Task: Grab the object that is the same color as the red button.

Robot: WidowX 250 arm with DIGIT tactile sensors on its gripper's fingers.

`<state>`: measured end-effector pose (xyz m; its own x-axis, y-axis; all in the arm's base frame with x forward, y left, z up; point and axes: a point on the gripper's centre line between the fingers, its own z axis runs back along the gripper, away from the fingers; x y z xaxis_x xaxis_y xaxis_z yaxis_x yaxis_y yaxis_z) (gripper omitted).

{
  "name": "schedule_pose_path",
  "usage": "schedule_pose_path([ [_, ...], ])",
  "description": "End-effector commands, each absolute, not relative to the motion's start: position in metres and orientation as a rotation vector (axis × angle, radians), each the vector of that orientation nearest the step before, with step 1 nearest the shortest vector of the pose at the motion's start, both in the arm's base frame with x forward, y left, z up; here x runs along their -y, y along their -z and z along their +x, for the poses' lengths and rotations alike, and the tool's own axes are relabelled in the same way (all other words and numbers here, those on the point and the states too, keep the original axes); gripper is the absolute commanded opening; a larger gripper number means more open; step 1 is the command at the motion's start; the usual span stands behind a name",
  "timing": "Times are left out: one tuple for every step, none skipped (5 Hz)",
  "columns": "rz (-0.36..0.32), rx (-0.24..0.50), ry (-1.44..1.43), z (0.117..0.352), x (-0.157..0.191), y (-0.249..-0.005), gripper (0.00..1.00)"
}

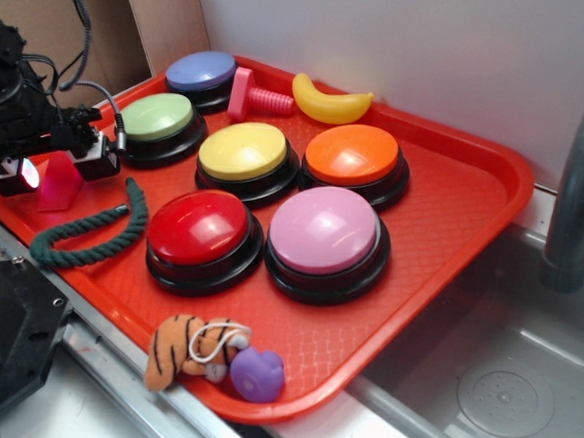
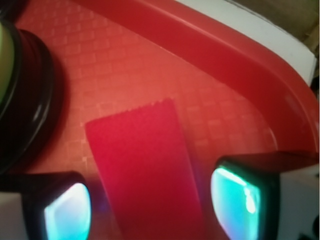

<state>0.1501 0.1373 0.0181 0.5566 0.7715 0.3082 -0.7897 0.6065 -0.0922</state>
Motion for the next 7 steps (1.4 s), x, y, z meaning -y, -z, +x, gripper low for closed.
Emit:
schedule_pose_path([
  [0.028, 0.333, -0.811, 0.156, -0.148, -0.023, 0.13],
  [0.02, 0.326, -0.758, 0.159, -0.144, -0.024, 0.0],
  [0.016, 0.326, -0.742, 0.162, -0.14, -0.023, 0.0],
  [0.029, 0.326, -0.734, 0.162, -0.132, -0.035, 0.0],
  [-0.035, 0.349, -0.7, 0.159, -0.113, -0.077, 0.0],
  [-0.063, 0.299, -0.623, 0.16, -0.087, -0.115, 0.0],
  [-0.126, 0.254, -0.505, 0.164, -0.054, -0.139, 0.0],
])
